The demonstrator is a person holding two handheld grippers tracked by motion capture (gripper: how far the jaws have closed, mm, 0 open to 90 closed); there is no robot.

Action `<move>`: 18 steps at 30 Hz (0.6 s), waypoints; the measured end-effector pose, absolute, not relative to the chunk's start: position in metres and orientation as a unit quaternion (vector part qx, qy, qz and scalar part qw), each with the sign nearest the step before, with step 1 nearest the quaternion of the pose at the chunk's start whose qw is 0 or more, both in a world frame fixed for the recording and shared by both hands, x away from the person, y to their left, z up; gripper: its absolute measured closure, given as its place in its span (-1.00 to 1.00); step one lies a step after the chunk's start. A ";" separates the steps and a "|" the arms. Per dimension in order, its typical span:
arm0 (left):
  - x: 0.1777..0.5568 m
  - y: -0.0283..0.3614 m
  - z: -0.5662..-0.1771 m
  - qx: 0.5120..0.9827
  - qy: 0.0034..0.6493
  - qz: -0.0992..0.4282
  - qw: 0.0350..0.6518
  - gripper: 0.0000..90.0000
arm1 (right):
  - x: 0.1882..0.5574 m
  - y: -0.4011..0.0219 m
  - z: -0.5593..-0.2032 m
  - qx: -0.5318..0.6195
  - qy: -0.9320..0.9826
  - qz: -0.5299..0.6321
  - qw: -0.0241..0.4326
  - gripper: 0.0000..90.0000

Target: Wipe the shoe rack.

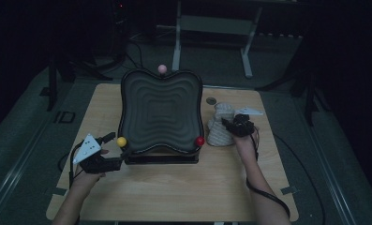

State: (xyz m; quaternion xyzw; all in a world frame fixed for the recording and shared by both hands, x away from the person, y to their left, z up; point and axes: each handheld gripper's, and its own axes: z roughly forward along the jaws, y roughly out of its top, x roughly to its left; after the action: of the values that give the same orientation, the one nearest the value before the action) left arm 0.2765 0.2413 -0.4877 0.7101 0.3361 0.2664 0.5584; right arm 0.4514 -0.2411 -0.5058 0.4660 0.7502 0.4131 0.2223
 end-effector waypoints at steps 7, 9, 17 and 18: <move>0.275 0.242 -0.488 0.711 0.339 0.266 0.556 -0.68 | 0.467 -0.235 -0.538 0.492 0.754 0.381 0.209 0.50; 0.275 0.242 -0.489 0.711 0.339 0.263 0.558 -0.68 | 0.469 -0.235 -0.546 0.502 0.754 0.368 0.210 0.48; 0.274 0.240 -0.489 0.717 0.334 0.259 0.554 -0.68 | 0.466 -0.237 -0.535 0.501 0.747 0.383 0.210 -0.08; 0.274 0.240 -0.489 0.717 0.332 0.259 0.555 -0.68 | 0.462 -0.238 -0.529 0.492 0.748 0.392 0.212 -0.24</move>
State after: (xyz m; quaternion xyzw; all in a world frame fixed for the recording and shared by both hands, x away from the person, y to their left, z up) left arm 0.2736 0.2399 -0.4886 0.7170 0.3322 0.2594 0.5552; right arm 0.4622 -0.2380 -0.5293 0.4924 0.7477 0.3920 0.2118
